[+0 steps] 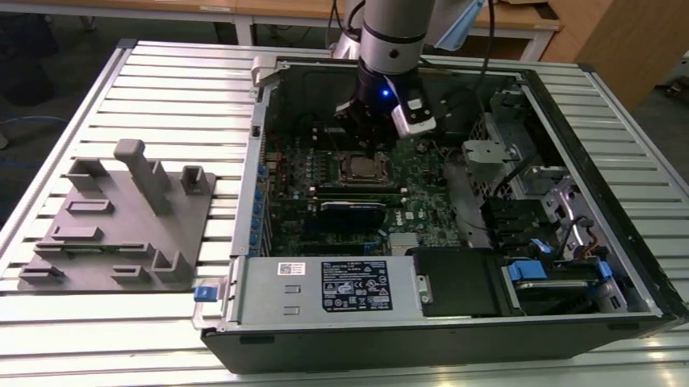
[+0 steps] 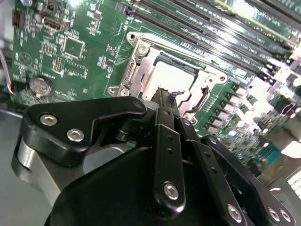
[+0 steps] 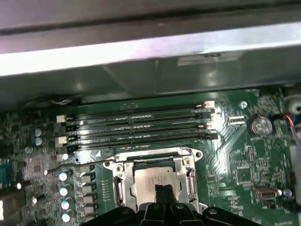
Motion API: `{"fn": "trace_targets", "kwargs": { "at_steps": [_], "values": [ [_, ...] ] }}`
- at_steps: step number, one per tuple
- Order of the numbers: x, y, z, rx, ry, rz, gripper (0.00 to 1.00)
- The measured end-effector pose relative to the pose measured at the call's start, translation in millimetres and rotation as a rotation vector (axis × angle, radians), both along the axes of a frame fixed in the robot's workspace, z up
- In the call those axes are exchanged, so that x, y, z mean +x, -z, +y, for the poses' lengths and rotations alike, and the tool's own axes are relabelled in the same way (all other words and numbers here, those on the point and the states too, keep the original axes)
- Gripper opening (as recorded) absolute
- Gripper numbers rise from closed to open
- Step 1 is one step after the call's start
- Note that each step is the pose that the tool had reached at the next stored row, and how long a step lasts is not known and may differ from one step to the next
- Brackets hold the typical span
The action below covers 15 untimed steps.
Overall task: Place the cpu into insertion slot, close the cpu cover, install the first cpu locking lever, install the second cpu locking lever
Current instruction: 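Close the cpu cover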
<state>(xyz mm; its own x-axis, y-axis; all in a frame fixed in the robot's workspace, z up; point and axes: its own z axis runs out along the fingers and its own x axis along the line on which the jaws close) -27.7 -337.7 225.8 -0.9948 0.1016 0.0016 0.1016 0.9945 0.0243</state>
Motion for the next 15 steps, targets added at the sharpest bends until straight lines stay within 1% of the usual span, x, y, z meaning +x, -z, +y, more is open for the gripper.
{"fn": "trace_targets", "kwargs": {
  "at_steps": [3, 7, 13, 15],
  "values": [
    [0.0, 0.6, 0.0, -0.0001, -0.040, 0.0001, 0.10],
    [0.0, 1.1, 0.0, -0.0004, -0.076, 0.0001, 0.10],
    [0.0, 1.4, 0.0, 0.0001, -0.080, -0.0002, 0.10],
    [0.1, 2.3, 0.0, 0.0017, -0.084, -0.0035, 0.10]
  ]
}}
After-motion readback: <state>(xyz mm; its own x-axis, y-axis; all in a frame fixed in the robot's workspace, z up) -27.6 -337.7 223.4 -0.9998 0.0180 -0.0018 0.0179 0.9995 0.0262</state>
